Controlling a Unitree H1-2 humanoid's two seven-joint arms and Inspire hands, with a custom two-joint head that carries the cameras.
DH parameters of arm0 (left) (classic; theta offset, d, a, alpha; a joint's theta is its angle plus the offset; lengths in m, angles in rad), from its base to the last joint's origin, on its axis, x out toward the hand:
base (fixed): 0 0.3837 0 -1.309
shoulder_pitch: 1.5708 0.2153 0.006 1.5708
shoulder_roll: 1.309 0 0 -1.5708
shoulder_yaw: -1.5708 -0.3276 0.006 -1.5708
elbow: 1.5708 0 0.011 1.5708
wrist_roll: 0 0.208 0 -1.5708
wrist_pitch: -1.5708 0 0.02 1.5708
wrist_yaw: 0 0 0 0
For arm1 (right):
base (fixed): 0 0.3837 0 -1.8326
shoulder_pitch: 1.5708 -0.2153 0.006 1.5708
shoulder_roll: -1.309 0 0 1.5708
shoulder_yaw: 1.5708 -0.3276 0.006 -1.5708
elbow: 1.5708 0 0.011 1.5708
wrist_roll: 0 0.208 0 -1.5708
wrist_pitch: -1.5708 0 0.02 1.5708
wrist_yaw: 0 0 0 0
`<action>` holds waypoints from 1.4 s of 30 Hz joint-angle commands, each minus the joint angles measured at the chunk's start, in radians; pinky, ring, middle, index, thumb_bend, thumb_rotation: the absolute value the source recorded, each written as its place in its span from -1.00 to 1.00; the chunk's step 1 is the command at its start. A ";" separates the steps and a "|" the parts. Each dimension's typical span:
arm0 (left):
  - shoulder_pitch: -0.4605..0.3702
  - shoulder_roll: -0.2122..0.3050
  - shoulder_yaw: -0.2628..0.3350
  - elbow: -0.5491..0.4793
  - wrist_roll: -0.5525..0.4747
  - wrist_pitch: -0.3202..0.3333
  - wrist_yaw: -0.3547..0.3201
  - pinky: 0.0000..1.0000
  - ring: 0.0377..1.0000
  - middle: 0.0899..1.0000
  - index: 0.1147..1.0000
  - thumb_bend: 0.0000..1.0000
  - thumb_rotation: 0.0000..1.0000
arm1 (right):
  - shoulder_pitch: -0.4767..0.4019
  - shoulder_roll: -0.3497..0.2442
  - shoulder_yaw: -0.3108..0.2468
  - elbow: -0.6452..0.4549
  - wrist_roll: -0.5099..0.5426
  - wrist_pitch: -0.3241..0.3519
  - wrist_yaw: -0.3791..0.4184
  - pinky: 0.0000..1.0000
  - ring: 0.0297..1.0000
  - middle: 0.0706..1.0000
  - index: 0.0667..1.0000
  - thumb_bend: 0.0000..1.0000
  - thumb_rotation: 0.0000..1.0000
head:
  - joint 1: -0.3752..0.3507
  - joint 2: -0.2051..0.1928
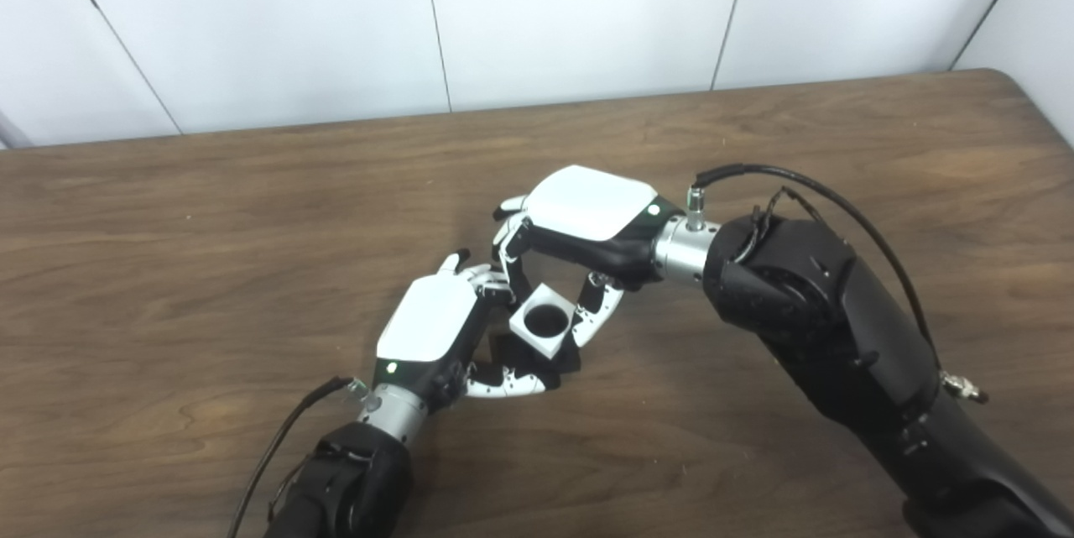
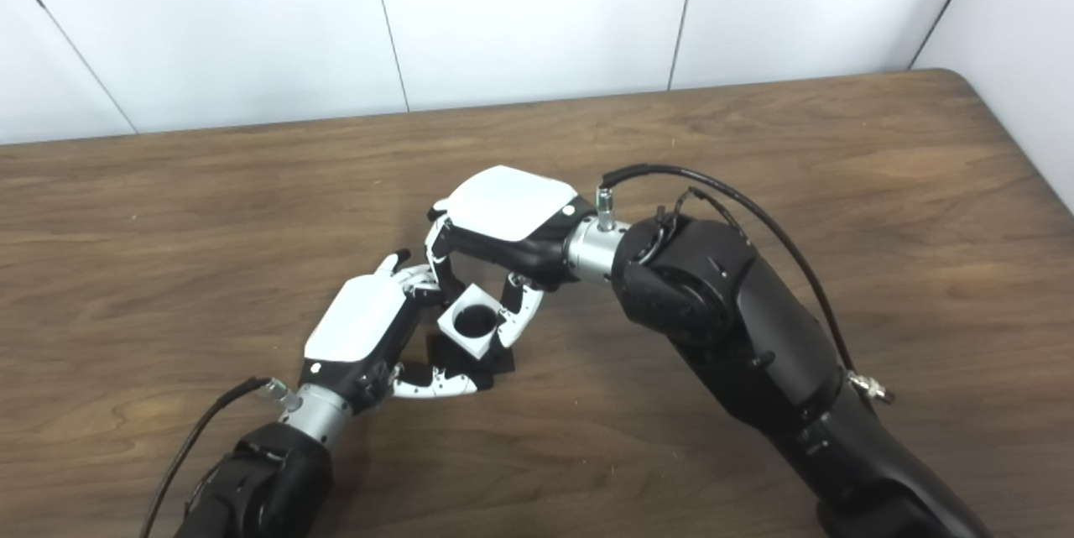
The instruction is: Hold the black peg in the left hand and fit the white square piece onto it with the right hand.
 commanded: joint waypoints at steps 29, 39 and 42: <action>0.015 0.017 -0.026 0.026 0.011 -0.009 -0.053 1.00 0.71 0.48 -0.17 0.05 -0.88 | -0.012 -0.010 -0.024 0.004 0.008 -0.001 -0.043 0.72 0.83 0.60 0.17 1.00 -0.30 | -0.008 0.003; 0.015 0.016 -0.024 0.027 0.005 -0.008 -0.055 1.00 0.71 0.47 -0.17 0.05 -0.88 | -0.015 -0.022 -0.041 -0.014 0.019 0.027 -0.020 0.72 0.84 0.58 0.06 1.00 -0.34 | -0.011 0.006; 0.014 0.016 -0.022 0.029 0.003 -0.009 -0.052 1.00 0.71 0.47 -0.17 0.05 -0.88 | -0.013 -0.031 -0.055 -0.025 0.018 0.045 -0.010 0.74 0.84 0.58 0.02 1.00 -0.37 | -0.013 0.007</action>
